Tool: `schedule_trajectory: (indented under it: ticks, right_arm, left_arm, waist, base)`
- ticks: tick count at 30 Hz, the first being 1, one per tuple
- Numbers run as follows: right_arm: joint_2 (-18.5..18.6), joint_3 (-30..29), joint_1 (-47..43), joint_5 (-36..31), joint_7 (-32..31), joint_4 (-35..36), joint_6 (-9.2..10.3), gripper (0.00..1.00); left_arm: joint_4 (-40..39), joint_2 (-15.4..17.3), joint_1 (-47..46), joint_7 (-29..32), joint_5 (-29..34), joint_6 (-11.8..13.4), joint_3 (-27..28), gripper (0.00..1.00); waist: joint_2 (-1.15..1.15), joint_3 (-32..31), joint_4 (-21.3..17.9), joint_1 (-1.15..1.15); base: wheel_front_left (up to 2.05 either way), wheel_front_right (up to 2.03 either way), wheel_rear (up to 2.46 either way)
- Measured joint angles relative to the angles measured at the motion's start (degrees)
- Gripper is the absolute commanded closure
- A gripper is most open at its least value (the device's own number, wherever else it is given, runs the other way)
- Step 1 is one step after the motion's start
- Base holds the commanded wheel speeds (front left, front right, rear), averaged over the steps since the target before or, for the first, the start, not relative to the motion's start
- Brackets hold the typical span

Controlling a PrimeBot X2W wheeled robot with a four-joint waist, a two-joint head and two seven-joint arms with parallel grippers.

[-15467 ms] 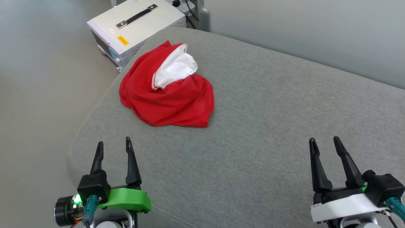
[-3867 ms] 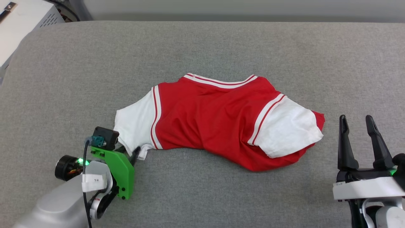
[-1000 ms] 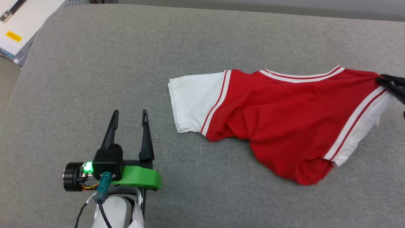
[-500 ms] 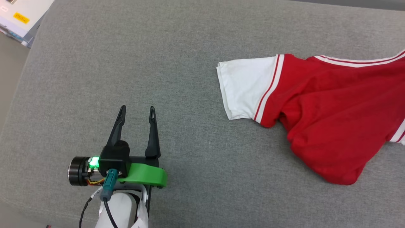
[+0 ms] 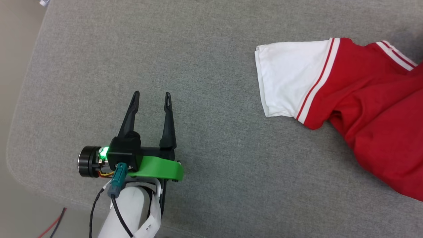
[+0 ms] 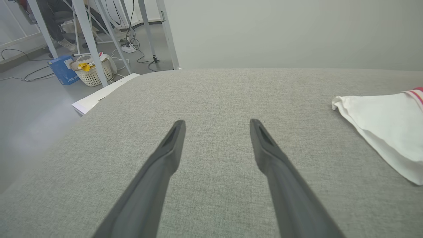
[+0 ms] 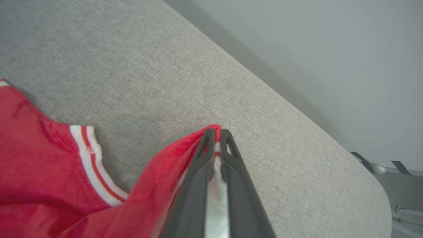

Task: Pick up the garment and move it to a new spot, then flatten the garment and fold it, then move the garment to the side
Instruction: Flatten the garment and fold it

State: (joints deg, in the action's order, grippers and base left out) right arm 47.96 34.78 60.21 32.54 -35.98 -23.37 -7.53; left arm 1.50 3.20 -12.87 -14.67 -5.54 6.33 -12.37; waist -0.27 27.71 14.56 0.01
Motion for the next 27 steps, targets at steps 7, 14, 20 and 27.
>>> schedule_trajectory:
  ticks: [7, 14, 20, 27]
  right_arm:
    - [-7.3, 10.2, 2.5, 1.1, 4.6, -8.1, 0.14, 1.00]
    - [-7.9, 16.7, 5.8, 6.5, 7.8, -13.0, 0.46, 1.00]
    - [-7.4, 20.0, 4.2, 8.9, 17.8, -13.3, 0.26, 0.00]
    - [-6.1, 15.8, -1.1, 9.8, 34.3, -10.9, 0.01, 0.00]
  left_arm:
    - [0.0, 0.0, -1.3, 0.0, -0.5, 0.7, -0.8, 0.00]
    - [0.6, 0.0, -1.7, 0.0, -0.5, 0.8, -0.6, 0.00]
    - [1.5, 0.0, -1.1, 0.0, 0.3, 0.7, 0.3, 0.00]
    - [1.6, 0.4, 1.5, 0.0, 1.1, -0.1, 2.9, 0.00]
  waist:
    - [0.00, 2.5, 1.4, 0.00]
    - [0.00, 1.9, 1.1, 0.00]
    - [0.00, -0.9, 0.0, 0.00]
    - [0.00, -5.2, -2.2, 0.00]
  base:
    - [0.00, 0.00, 0.00]
    - [0.00, 0.00, 0.00]
    - [0.00, 0.00, 0.00]
    - [0.00, 0.00, 0.00]
